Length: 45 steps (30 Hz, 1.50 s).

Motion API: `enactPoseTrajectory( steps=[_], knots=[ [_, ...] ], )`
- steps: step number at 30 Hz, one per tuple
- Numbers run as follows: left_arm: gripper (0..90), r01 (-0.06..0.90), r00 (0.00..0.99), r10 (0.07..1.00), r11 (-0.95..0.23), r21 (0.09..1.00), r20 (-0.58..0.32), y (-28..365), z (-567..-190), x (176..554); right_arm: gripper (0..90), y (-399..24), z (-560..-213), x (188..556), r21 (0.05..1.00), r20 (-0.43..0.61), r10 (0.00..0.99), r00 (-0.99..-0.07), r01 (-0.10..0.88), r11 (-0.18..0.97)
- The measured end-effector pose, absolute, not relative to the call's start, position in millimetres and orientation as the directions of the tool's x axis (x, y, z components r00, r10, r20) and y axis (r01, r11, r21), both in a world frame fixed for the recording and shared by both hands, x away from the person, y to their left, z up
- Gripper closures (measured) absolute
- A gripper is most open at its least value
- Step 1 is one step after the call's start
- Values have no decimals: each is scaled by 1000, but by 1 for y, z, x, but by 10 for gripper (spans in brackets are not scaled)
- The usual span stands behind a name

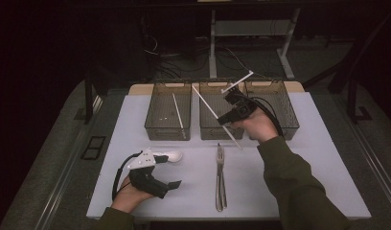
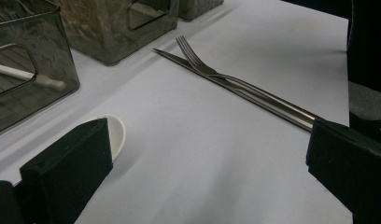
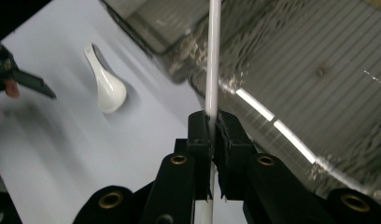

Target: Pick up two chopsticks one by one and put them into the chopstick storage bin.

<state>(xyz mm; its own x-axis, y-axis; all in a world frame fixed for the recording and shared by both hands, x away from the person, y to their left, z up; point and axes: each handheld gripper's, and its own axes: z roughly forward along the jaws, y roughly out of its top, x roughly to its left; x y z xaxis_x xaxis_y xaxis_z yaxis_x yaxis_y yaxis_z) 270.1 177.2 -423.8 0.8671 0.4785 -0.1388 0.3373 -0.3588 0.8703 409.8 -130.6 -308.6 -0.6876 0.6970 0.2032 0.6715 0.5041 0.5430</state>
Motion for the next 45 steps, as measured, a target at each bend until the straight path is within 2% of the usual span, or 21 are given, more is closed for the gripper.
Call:
enactPoseTrajectory(
  steps=[20,35,45],
  knots=[
    [0,330,870,470,-340,880,-145,178,-423,271,843,-43,-286,474,585,227,703,-674,671,455],
    [0,328,874,463,-337,882,-148,179,-422,272,842,6,-317,513,588,278,725,-631,708,391],
    [0,327,876,459,-338,883,-149,179,-422,272,842,23,-343,521,534,271,738,-618,734,419]
  ],
)
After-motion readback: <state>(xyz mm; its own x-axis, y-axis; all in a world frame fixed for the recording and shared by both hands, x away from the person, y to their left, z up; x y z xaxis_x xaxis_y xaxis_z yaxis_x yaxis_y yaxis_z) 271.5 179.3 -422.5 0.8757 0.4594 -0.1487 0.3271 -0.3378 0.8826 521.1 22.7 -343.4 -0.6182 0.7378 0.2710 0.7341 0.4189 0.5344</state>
